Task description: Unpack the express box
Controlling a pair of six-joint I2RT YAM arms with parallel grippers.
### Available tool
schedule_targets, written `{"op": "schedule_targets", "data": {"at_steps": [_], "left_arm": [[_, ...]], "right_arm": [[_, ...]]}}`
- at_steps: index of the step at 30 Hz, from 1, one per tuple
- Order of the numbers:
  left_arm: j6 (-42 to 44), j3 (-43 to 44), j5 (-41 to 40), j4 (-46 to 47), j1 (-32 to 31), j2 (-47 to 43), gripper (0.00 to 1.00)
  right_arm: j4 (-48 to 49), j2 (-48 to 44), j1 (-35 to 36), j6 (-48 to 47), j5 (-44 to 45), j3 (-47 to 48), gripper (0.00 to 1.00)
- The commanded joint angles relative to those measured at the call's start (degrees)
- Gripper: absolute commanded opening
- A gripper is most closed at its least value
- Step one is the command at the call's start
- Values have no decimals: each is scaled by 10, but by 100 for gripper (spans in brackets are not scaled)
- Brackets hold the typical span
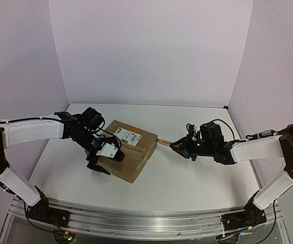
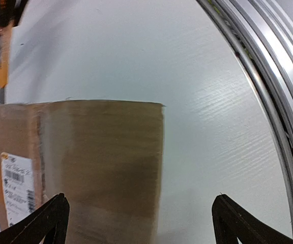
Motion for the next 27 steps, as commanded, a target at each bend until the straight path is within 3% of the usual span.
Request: {"op": "schedule_targets", "data": {"at_steps": [1, 6, 11, 18, 20, 24, 27], "left_arm": [[10, -60, -100, 170, -23, 0, 100], [-19, -108, -151, 255, -44, 3, 100], [-17, -143, -163, 287, -47, 28, 98], [-77, -107, -157, 256, -47, 71, 70], [-82, -108, -149, 255, -47, 71, 68], [-87, -118, -140, 262, -47, 61, 68], [-89, -126, -139, 280, -47, 55, 68]], "right_arm": [[-33, 16, 4, -21, -23, 20, 0], [-45, 25, 4, -25, -23, 27, 0], [-118, 18, 5, -45, -3, 60, 0], [-261, -38, 5, -88, 50, 98, 0], [-282, -51, 5, -97, 56, 102, 0], [-235, -63, 5, -71, 23, 64, 0], [-104, -49, 5, -24, -3, 15, 0]]}}
